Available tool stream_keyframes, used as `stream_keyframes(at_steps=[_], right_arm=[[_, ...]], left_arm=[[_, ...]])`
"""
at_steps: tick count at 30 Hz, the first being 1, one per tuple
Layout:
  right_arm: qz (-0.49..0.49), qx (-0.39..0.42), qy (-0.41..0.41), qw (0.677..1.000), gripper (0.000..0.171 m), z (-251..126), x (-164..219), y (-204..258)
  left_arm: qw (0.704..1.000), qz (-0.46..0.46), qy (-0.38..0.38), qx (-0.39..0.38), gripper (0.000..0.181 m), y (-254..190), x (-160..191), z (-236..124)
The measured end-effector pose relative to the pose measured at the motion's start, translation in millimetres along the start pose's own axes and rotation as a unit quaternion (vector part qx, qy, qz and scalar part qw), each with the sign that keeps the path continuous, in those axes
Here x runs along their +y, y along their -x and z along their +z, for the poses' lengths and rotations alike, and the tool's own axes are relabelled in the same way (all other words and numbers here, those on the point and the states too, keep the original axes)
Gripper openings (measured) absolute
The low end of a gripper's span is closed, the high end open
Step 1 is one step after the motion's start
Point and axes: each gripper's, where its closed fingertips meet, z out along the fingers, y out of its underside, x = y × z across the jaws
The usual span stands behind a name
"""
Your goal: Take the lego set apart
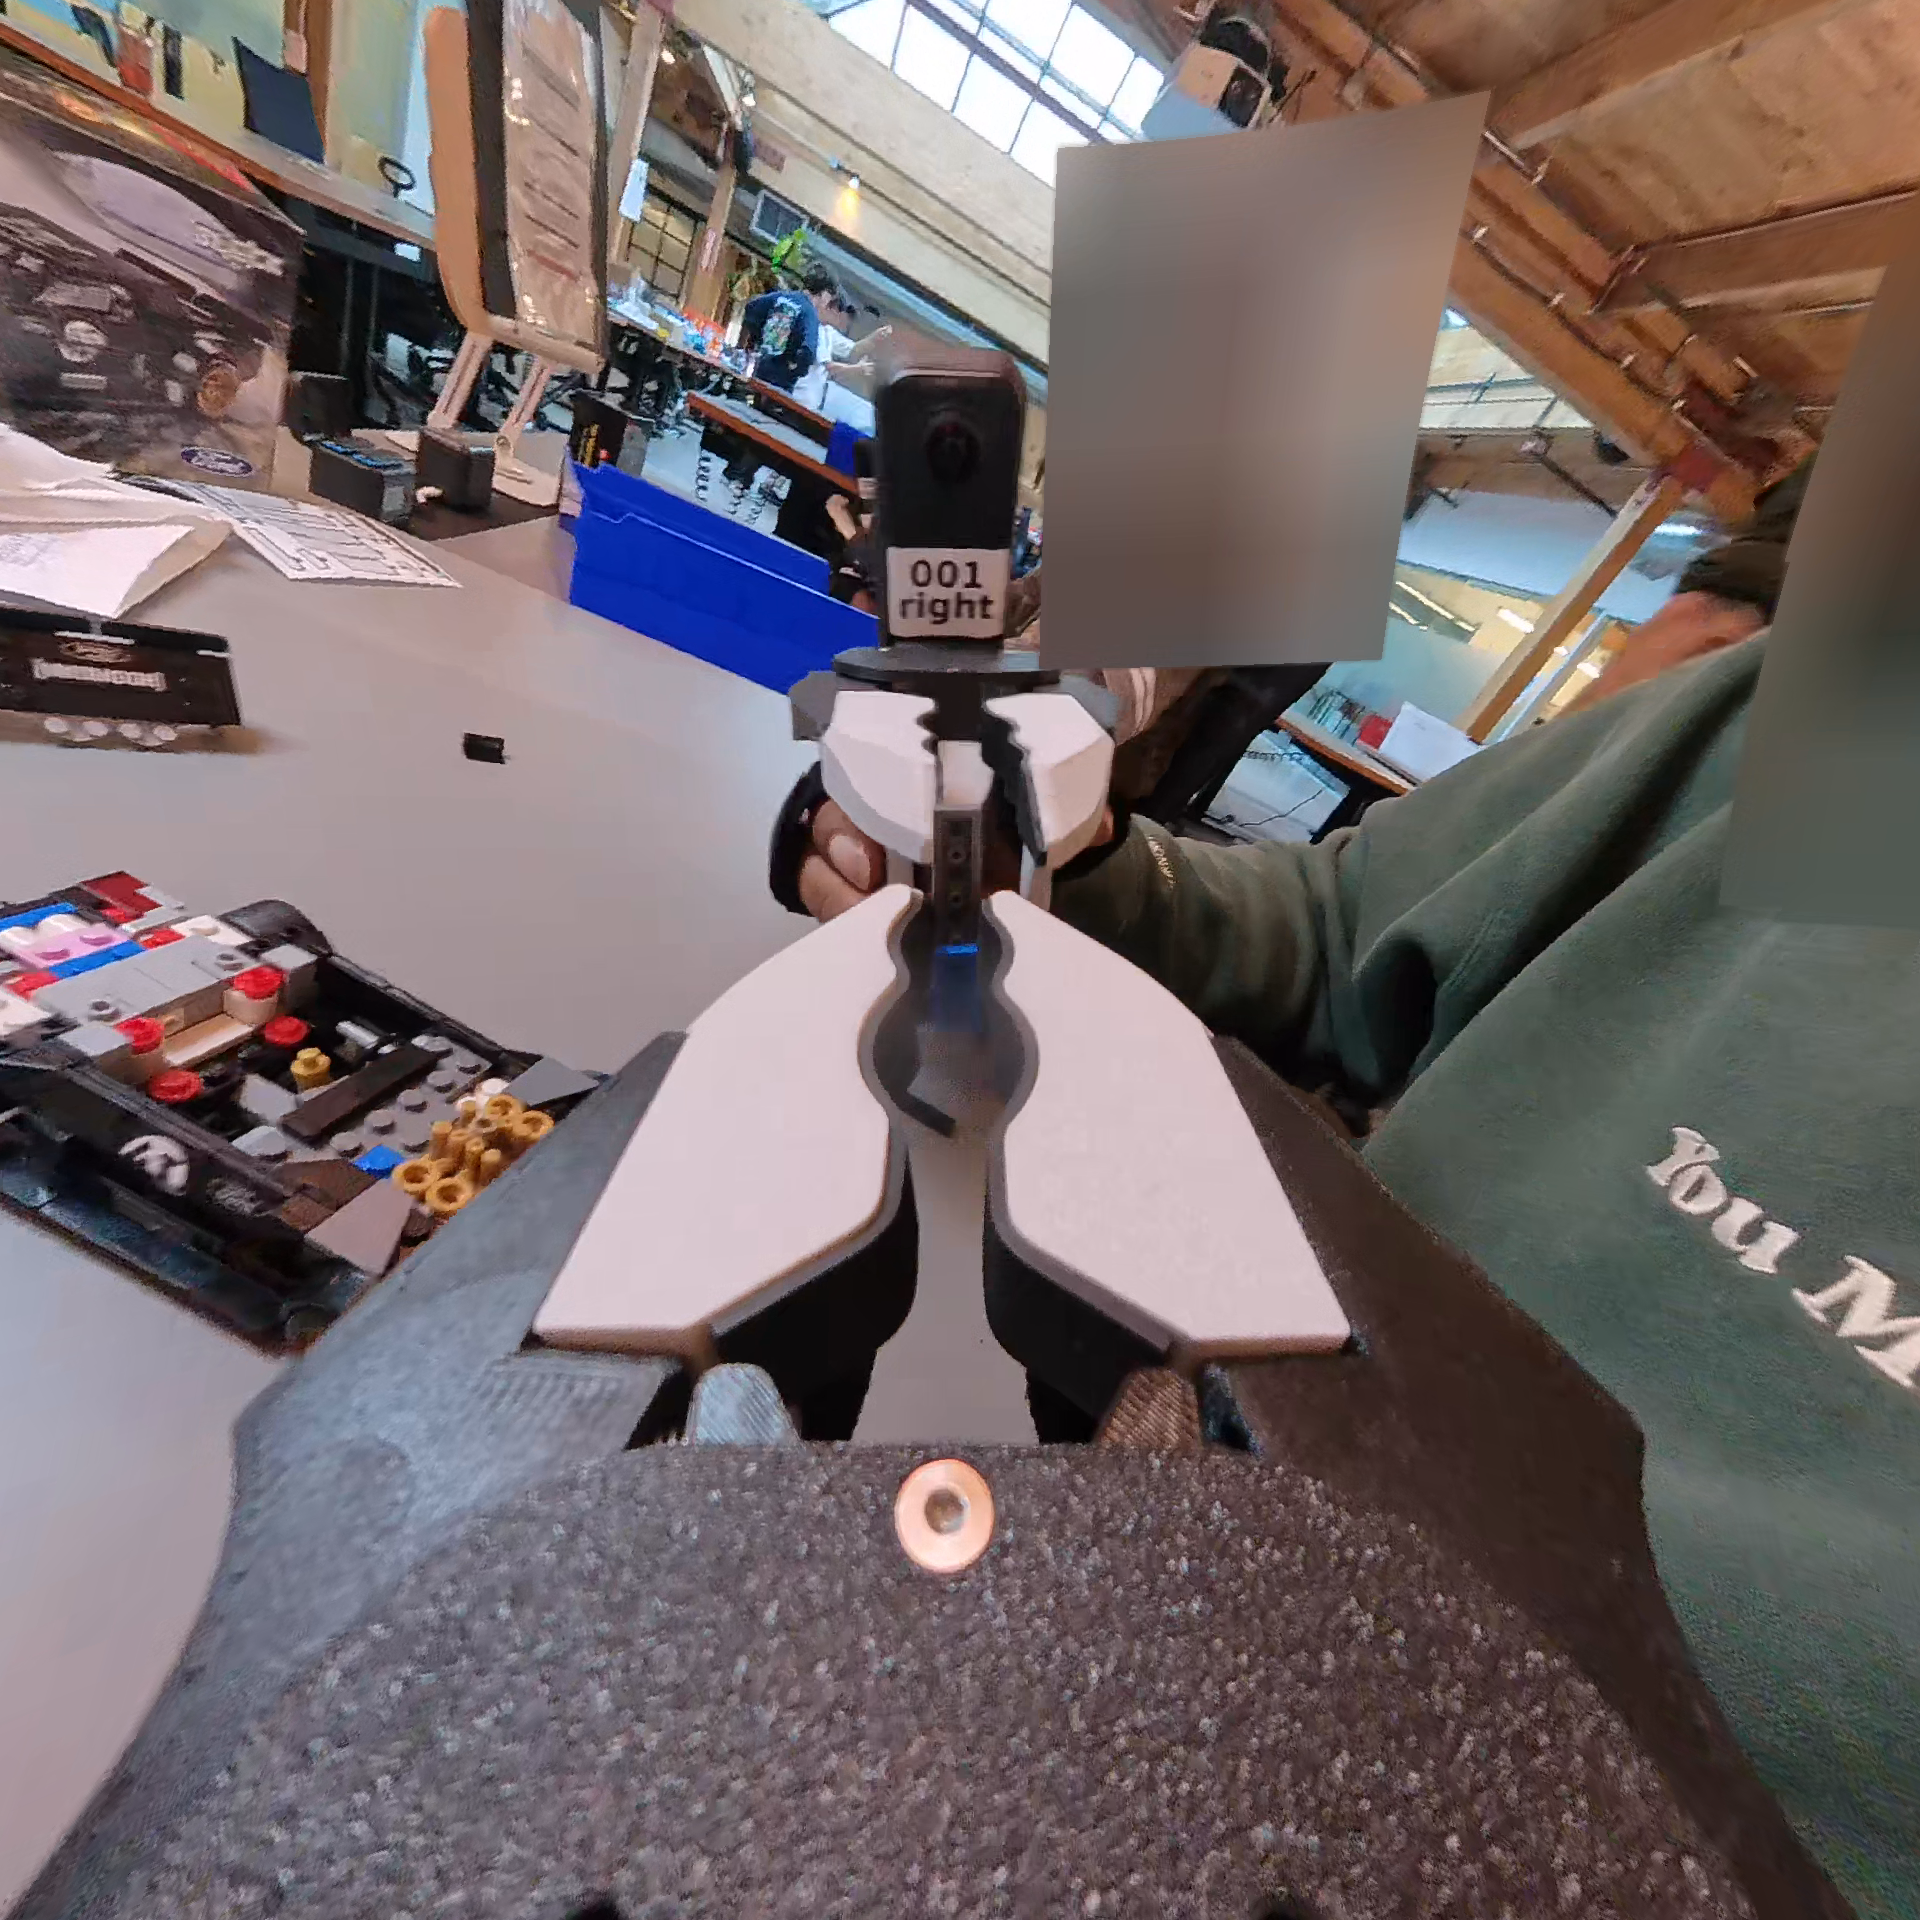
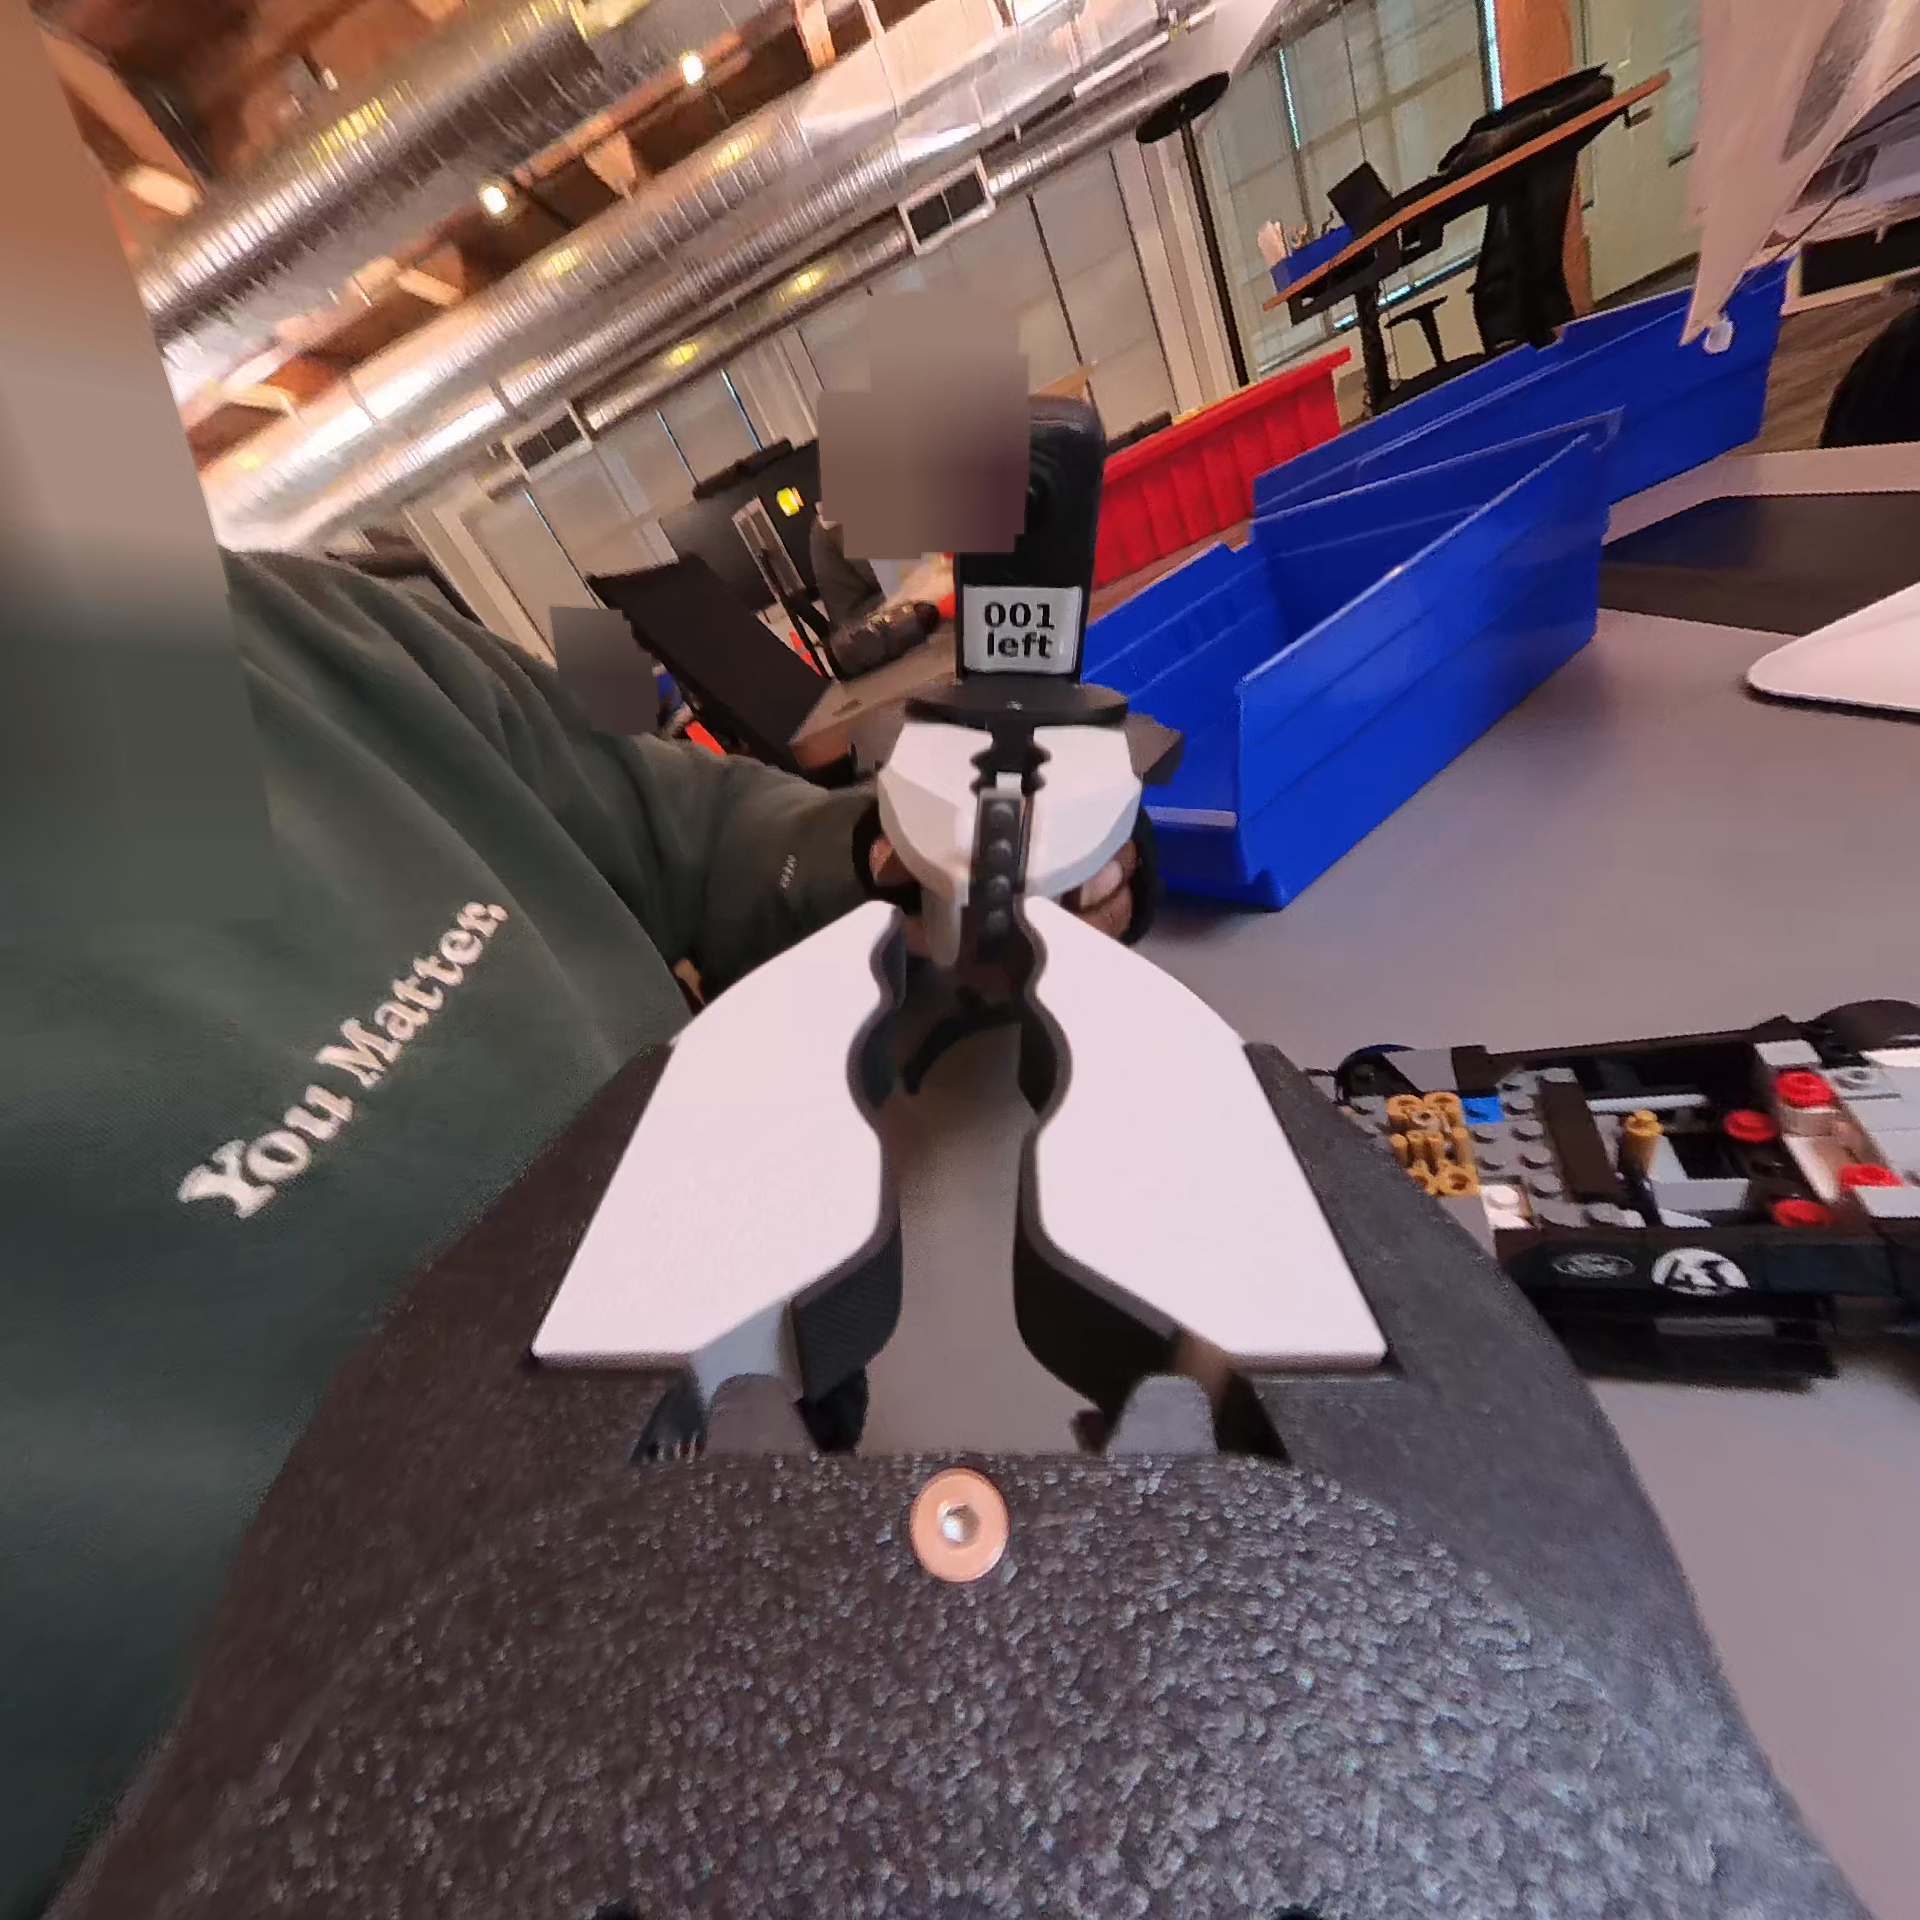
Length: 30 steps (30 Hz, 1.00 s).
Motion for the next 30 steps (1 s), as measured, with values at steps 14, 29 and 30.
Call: stream_keyframes(at_steps=[14,29,30], right_arm=[[-0.050,0.082,0.014,0.995,0.025,-10.0,-2.0,-19.9],[-0.046,0.091,0.051,0.993,0.028,33.6,25.0,-20.7],[-0.045,0.085,0.049,0.994,0.024,34.1,24.8,-18.3]], left_arm=[[0.999,-0.017,-0.012,-0.041,0.008,23.2,2.2,-7.2],[0.988,-0.125,-0.074,0.054,0.008,9.2,-5.3,-5.8],[0.989,-0.121,-0.071,0.053,0.008,9.5,-4.4,-5.7]])
